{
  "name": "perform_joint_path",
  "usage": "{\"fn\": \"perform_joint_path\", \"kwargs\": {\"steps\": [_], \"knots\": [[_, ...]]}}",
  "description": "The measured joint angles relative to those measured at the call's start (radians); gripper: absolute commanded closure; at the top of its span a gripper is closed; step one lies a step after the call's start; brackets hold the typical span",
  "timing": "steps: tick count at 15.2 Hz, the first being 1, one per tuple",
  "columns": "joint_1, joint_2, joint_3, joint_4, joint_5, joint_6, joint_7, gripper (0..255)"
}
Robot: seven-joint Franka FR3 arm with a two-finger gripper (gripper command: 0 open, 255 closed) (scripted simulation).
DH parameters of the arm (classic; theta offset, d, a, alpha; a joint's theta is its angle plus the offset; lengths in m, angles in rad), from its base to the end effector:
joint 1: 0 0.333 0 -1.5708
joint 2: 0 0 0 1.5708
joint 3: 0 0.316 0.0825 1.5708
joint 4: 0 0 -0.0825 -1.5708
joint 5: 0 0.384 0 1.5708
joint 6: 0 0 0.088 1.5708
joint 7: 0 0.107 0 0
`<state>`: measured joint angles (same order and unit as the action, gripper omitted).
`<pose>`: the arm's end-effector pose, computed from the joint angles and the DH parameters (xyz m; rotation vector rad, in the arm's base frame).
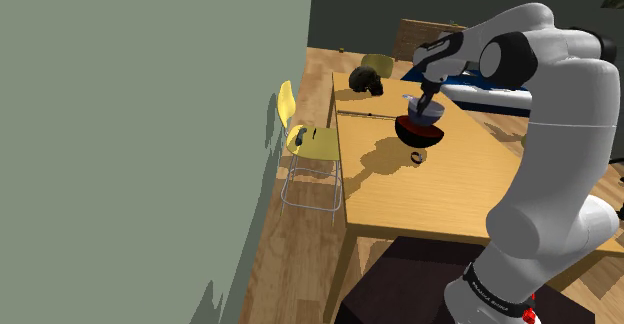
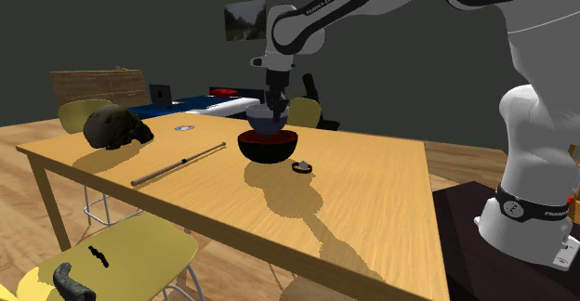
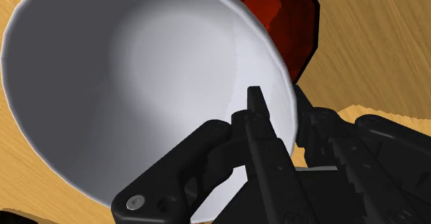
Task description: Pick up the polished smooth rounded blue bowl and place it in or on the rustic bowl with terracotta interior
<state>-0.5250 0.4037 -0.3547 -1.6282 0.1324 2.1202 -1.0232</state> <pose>0.4572 -0.4986 0.4096 3.0312 0.1742 0.0786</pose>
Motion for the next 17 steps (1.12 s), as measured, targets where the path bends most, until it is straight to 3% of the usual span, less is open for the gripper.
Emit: {"fn": "perform_joint_path", "kwargs": {"steps": [9,10,17], "knots": [[0.001,0.017,0.005,-0.018,0.006,0.035,0.001,255],[0.001,0.017,0.005,-0.019,0.006,0.035,0.001,0],[0.002,0.01,0.003,-0.012,0.003,0.023,0.002,0]]}}
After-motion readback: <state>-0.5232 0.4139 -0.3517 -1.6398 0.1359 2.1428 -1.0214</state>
